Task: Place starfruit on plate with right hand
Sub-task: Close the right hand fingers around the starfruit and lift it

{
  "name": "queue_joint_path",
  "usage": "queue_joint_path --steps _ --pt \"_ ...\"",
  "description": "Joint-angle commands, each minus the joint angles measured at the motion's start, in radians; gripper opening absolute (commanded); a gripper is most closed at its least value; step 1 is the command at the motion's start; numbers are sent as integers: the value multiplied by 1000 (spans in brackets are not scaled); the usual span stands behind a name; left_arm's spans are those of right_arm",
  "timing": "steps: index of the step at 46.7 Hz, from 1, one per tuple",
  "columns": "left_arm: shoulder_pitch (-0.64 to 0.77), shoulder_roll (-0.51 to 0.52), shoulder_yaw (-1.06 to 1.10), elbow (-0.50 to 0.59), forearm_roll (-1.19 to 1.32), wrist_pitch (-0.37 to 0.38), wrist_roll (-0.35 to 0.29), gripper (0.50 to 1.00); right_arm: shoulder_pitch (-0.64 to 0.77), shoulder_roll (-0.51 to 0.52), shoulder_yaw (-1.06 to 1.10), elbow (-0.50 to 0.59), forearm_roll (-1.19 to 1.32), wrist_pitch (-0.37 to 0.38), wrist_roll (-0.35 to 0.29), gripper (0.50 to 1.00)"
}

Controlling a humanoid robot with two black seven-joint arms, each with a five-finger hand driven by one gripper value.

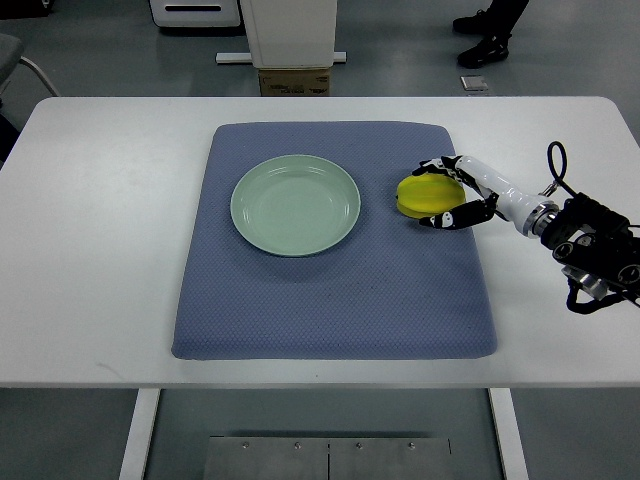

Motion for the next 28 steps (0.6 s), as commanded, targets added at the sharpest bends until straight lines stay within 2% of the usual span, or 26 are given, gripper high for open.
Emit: queue_joint_path --steps 1,6,10,11,13,28 --pt "0 0 1 1 0 0 0 1000 -2 3 -1 -3 1 0 0 807" --pt "0 0 -1 -1 0 0 0 1000 -2 5 -1 -3 -1 0 -3 744" --pt "0 0 -1 1 0 0 0 1000 -1 6 -2 -5 1 0 -6 661" --pt "0 0 1 -1 0 0 0 1000 -1 6 -2 -5 -1 2 -8 619" --pt "0 0 -1 1 0 0 0 1000 -1 6 -7 -5 -1 2 -8 500" --pt "0 0 -1 -1 0 0 0 1000 47 6 -87 -2 77 20 0 500"
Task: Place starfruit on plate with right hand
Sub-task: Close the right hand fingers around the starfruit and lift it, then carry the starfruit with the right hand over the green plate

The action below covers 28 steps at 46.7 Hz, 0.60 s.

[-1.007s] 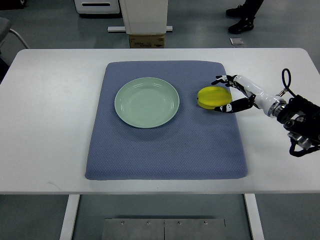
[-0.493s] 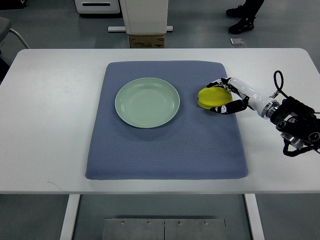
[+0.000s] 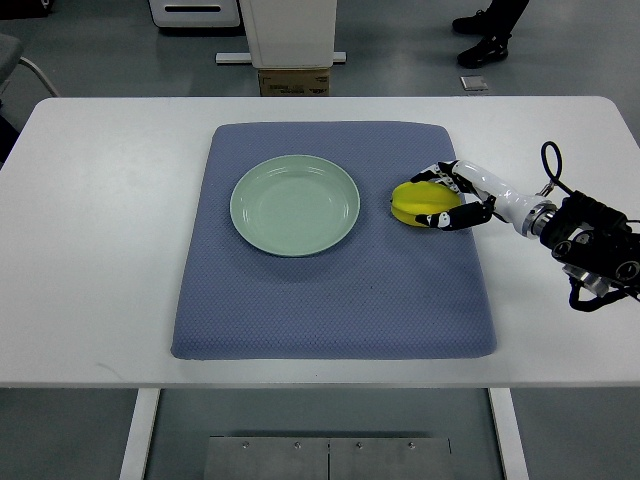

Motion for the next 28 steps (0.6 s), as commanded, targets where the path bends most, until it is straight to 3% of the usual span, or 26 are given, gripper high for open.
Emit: queue_joint_path --steps 1,17,28 --pt "0 0 0 -1 0 0 0 1000 6 -1 2 0 33 0 3 500" --pt "0 0 0 0 0 0 0 1000 41 -7 9 8 64 9 3 500" --pt "0 0 0 -1 0 0 0 1000 141 -96 22 26 83 204 3 500"
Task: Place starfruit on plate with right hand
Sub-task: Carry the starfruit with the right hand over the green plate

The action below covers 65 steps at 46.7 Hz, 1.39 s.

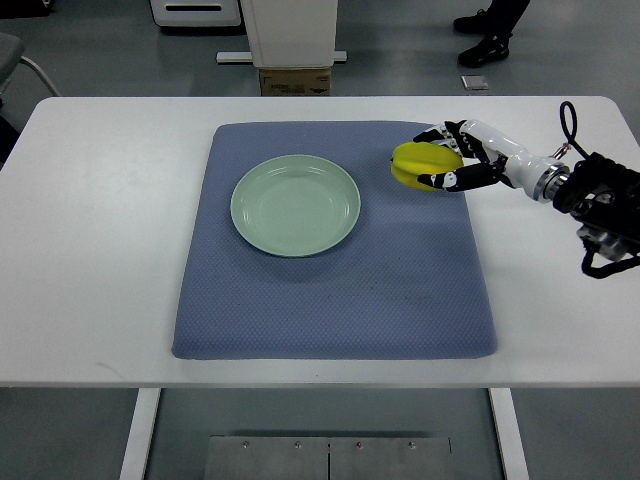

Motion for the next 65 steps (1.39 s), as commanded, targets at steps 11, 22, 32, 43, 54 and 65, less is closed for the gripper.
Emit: queue_joint_path --steps 11,22,32,43,54,65 --pt "0 0 0 0 0 0 0 1000 65 -15 -2 4 1 88 -5 500" --pt "0 0 1 0 0 0 0 1000 83 79 -2 -4 3 85 -11 500" --pt "0 0 1 -1 0 0 0 1000 72 200 -2 -28 3 57 -57 500" --pt "0 0 0 -1 0 0 0 1000 43 343 -2 -134 3 40 -80 500" --pt "0 0 0 0 0 0 0 1000 19 403 0 -162 3 33 -91 500" --pt "0 0 0 -1 0 0 0 1000 -9 416 29 -162 3 -24 -91 985"
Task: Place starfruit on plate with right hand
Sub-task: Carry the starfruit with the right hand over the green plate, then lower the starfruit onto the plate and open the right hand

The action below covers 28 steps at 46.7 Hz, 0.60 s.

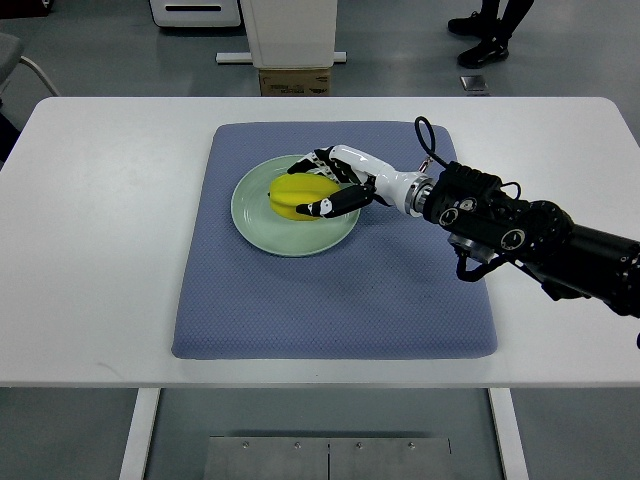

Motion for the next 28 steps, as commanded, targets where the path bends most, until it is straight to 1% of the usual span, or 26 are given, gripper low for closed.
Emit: queue_joint_path --steps 1,10,16,22,28 --pt "0 0 1 1 0 0 0 1000 -7 -1 16 0 0 -5 0 991" --pt "0 0 -1 1 0 0 0 1000 -10 -4 18 5 -2 7 -3 1000" --pt "0 0 -1 1 0 0 0 1000 -7 -8 24 5 0 7 -31 1000" --pt "0 0 -1 1 0 0 0 1000 -12 -13 78 2 0 7 -37 1000" --pt "0 0 1 1 0 0 0 1000 -48 -24 173 2 0 9 -40 1000"
